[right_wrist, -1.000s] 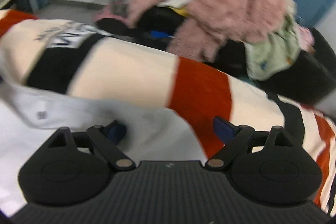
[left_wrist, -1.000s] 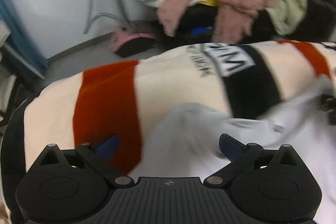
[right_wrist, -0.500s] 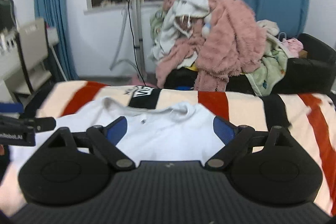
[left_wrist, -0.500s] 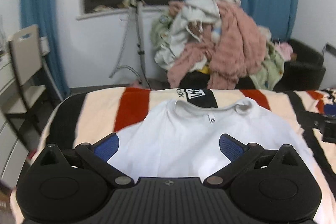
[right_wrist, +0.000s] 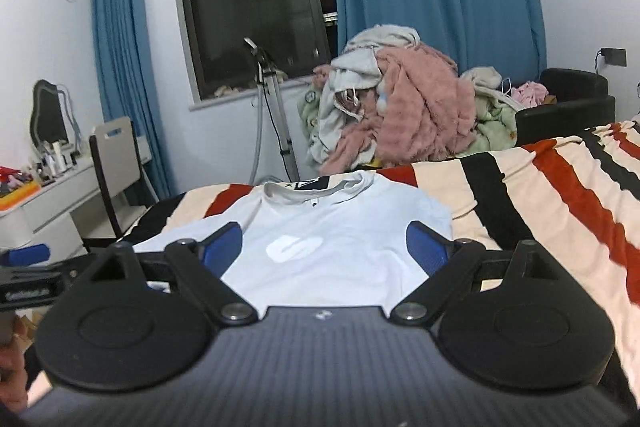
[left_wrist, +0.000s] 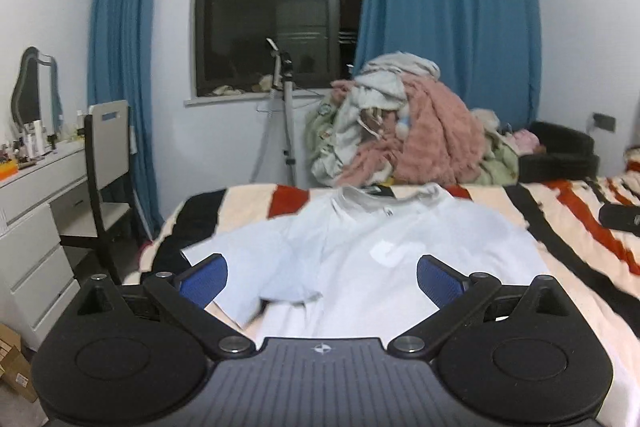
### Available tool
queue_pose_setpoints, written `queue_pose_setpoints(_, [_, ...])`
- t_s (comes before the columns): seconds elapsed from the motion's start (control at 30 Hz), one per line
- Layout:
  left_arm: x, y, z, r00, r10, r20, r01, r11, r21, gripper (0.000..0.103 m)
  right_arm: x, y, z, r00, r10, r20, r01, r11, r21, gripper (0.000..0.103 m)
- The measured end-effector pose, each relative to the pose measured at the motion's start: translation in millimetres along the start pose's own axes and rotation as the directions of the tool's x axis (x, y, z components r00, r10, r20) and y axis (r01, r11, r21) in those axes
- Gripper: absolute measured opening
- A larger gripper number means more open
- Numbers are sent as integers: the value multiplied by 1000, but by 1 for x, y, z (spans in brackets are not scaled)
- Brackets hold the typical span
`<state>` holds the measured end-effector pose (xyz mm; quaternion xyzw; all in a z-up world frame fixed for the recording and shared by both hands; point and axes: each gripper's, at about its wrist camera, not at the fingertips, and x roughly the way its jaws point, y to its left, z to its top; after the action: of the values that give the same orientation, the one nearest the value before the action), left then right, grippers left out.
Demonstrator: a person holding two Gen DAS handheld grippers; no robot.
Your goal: Fold clothes
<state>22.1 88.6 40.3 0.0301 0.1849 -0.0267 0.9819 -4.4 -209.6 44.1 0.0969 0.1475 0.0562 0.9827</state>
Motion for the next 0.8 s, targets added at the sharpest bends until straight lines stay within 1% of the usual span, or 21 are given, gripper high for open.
queue_pose_setpoints(0.07, [-1, -1, -10, 999, -22, -28, 21, 1000, -7, 102, -7, -2, -17, 1000, 6, -6, -6, 1000, 14, 90])
queue_pose_setpoints(0.2, [22, 4, -26, 995, -31, -98, 21, 995, -95, 102, -8, -9, -34, 999, 21, -25, -20, 999, 35, 90])
queue_pose_setpoints(0.3, [58, 11, -36, 989, -28, -148, 7, 991, -135, 100, 2, -13, -39, 999, 28, -47, -25, 997, 79, 90])
queue_pose_setpoints(0.4, [102, 32, -43, 978, -28, -208, -18, 975, -220, 96, 16, -15, -47, 997, 36, -66, -29, 994, 104, 90])
queue_pose_setpoints(0.47, [131, 51, -45, 970, -10, -242, -60, 959, -278, 91, 27, -17, -53, 996, 26, -83, -18, 995, 96, 90])
queue_pose_setpoints(0.5, [143, 65, -46, 969, 7, -249, -89, 943, -320, 91, 32, -19, -56, 995, 20, -93, -11, 995, 96, 90])
queue_pose_setpoints(0.6, [179, 104, -48, 963, 62, -261, -174, 885, -431, 89, 52, -28, -62, 992, 7, -127, 9, 992, 126, 90])
queue_pose_setpoints(0.63, [191, 114, -47, 962, 85, -259, -197, 874, -445, 88, 58, -32, -64, 991, 7, -133, 12, 989, 144, 90])
queue_pose_setpoints(0.7, [213, 134, -47, 958, 131, -255, -241, 849, -470, 83, 71, -38, -67, 990, 5, -142, 19, 985, 170, 90])
queue_pose_setpoints(0.73, [225, 142, -47, 954, 151, -259, -262, 840, -475, 75, 78, -40, -68, 989, 3, -147, 22, 985, 171, 90])
queue_pose_setpoints(0.77, [236, 149, -47, 951, 155, -269, -271, 836, -477, 71, 85, -40, -71, 988, -2, -154, 28, 985, 169, 90])
queue_pose_setpoints(0.8, [248, 156, -47, 947, 157, -279, -279, 832, -479, 70, 91, -41, -73, 987, -7, -160, 34, 986, 166, 90])
